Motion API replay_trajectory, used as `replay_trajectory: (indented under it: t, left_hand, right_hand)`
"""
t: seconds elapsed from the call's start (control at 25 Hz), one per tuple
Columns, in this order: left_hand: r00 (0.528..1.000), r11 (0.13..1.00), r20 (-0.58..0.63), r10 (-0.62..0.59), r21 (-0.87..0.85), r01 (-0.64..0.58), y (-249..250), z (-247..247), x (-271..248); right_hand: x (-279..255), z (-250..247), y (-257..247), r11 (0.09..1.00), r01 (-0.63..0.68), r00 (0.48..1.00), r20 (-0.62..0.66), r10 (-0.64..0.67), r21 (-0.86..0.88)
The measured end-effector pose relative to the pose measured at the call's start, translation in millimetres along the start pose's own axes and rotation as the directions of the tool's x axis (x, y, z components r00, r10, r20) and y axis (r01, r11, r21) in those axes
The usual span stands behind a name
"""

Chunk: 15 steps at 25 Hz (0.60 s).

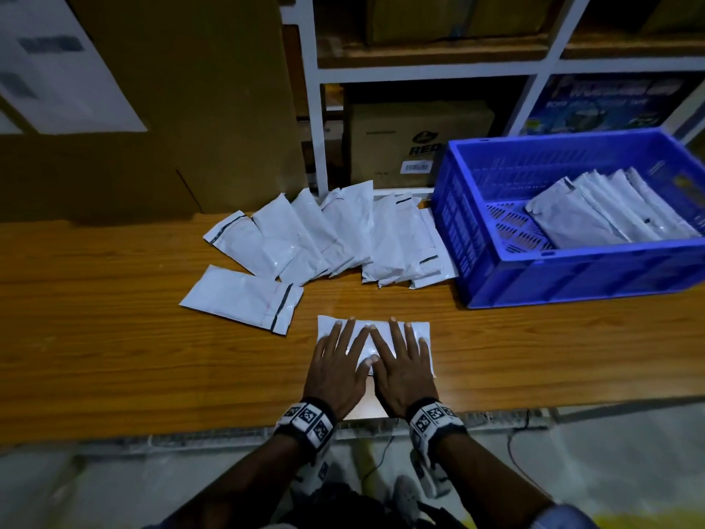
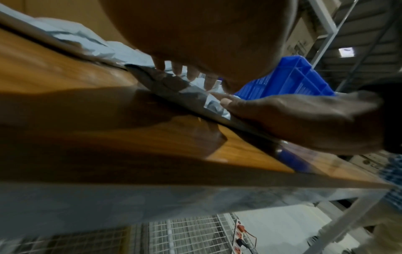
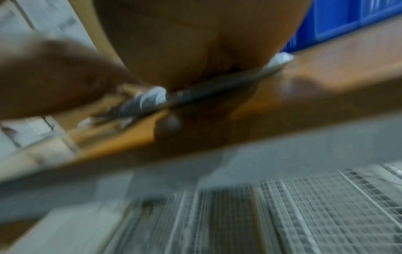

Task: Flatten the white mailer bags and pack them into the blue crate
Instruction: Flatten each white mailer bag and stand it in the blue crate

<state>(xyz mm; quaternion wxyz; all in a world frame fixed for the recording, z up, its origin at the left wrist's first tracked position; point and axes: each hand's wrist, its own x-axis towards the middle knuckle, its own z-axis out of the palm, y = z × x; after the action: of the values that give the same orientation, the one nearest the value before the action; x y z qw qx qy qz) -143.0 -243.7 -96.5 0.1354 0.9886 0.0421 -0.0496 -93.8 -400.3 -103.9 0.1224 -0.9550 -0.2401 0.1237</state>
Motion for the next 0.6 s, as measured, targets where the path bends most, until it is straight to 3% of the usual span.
replay_trajectory:
  t: [0.2, 0.4, 0.6]
  left_hand:
    - [1.000, 0.999, 0.013, -0.005, 0.045, 0.004, -1, 11, 6]
    - [0.997, 0.999, 0.070, -0.037, -0.020, 0.038, -4, 18, 9]
    - [0.997, 0.997, 0.060, -0.053, -0.059, 0.056, -2, 20, 3]
  right_hand:
    - [6, 2, 1, 1.000, 0.010, 1.000, 0.009, -0.010, 0.024]
    - [6, -5, -2, 0.999, 0.009, 0.999, 0.036, -0.011, 0.048]
    - [7, -13, -9, 1.000, 0.007, 0.999, -0.049, -0.006, 0.013]
